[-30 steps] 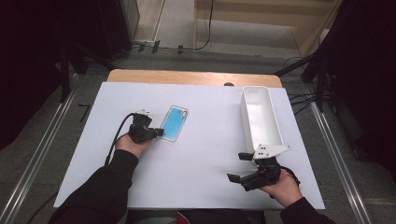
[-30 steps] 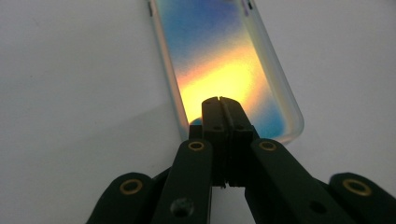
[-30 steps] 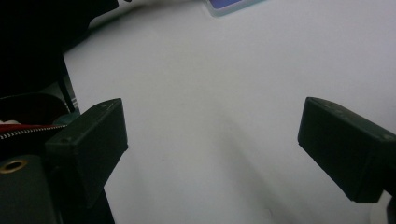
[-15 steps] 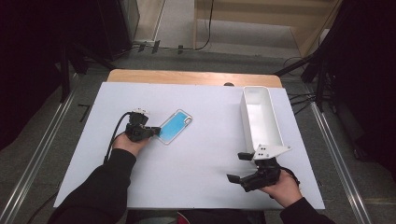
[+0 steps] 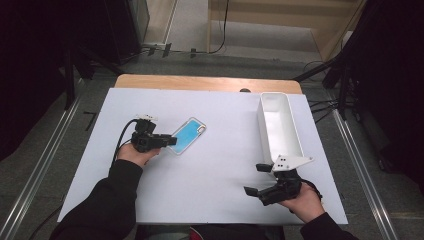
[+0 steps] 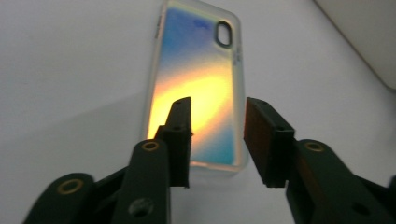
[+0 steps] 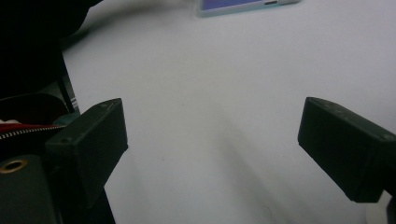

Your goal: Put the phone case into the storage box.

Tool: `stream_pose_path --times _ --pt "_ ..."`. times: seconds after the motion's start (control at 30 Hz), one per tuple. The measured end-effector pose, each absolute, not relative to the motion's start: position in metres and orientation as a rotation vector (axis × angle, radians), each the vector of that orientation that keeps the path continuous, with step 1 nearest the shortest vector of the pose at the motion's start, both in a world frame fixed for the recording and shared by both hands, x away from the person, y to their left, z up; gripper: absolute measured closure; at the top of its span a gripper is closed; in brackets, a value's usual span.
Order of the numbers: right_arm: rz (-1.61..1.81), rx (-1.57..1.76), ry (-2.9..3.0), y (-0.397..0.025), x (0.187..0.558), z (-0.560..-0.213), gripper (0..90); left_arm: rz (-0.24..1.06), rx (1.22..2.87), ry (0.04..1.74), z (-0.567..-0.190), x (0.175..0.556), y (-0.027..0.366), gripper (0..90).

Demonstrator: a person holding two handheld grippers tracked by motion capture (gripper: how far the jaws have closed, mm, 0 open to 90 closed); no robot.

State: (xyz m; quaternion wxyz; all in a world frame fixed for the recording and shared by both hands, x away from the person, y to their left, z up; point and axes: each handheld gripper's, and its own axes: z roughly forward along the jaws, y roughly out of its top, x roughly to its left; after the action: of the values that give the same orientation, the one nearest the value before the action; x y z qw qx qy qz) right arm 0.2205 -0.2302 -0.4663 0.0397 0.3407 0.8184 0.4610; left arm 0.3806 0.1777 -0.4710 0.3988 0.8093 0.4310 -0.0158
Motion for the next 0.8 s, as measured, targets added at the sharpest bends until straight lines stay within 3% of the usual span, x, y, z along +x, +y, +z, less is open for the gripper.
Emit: stream_pose_path --times 0.33,0.8 --pt "1.409 1.055 2.500 -0.231 0.220 -0.466 7.0 -0.050 2.033 0.942 -0.457 0.362 0.171 37.6" --pt "1.418 1.058 2.498 -0.232 0.220 -0.466 7.0 -0.066 2.026 0.829 -0.449 0.333 0.174 29.3"
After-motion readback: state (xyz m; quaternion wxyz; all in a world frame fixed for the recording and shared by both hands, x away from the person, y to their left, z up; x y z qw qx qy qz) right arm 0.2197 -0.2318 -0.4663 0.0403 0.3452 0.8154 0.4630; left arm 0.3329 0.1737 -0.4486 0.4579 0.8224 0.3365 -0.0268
